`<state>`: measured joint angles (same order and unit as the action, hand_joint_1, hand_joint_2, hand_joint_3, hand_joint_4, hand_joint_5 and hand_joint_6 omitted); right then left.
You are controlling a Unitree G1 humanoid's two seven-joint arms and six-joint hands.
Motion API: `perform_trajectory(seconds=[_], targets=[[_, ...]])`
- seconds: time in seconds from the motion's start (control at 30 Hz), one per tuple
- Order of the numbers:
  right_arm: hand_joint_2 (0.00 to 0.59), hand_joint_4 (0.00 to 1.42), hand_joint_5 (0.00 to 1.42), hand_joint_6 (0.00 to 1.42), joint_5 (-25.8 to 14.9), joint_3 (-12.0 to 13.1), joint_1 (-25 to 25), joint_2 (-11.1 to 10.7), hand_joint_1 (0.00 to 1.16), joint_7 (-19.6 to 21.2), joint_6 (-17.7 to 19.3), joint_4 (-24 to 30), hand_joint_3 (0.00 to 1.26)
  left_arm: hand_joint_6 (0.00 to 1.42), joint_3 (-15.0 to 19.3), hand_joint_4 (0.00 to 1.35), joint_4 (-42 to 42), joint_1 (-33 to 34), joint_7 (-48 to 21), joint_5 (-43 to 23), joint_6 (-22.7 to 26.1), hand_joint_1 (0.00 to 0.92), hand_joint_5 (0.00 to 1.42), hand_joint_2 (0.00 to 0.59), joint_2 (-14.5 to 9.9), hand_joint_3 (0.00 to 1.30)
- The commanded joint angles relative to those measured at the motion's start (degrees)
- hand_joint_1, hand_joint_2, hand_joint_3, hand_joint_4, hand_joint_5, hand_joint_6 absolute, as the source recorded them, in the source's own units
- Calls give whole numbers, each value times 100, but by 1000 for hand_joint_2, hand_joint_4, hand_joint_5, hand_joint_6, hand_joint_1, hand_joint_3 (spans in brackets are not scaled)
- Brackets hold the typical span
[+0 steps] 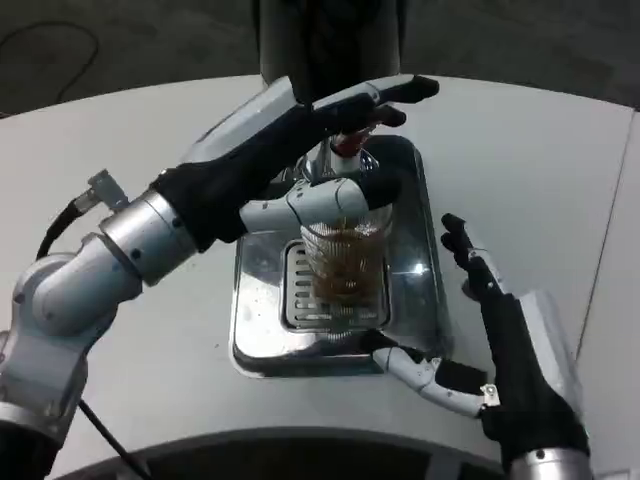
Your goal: Grasp the cup under the faucet to collect the drink, then remove the cup.
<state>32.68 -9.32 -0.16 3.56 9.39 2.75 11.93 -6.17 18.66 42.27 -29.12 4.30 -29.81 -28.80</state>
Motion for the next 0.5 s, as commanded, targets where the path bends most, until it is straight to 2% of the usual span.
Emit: perform_trajectory(seconds=[0.03,0.2,0.5], targets=[[176,116,111,161,-83,-136,-394,133,819,337,21,-444,73,84,-142,104,109,-264,-118,276,108,0,177,84,-104,157],[169,116,111,149,-141,-256,-892,113,806,677,187,-1023,45,81,-126,104,107,-249,-75,314,93,0,177,83,-109,161],[174,108,102,147,-417,-283,-1717,107,797,1029,459,-2059,43,78,-88,104,80,-238,-16,322,76,0,177,79,-133,165]])
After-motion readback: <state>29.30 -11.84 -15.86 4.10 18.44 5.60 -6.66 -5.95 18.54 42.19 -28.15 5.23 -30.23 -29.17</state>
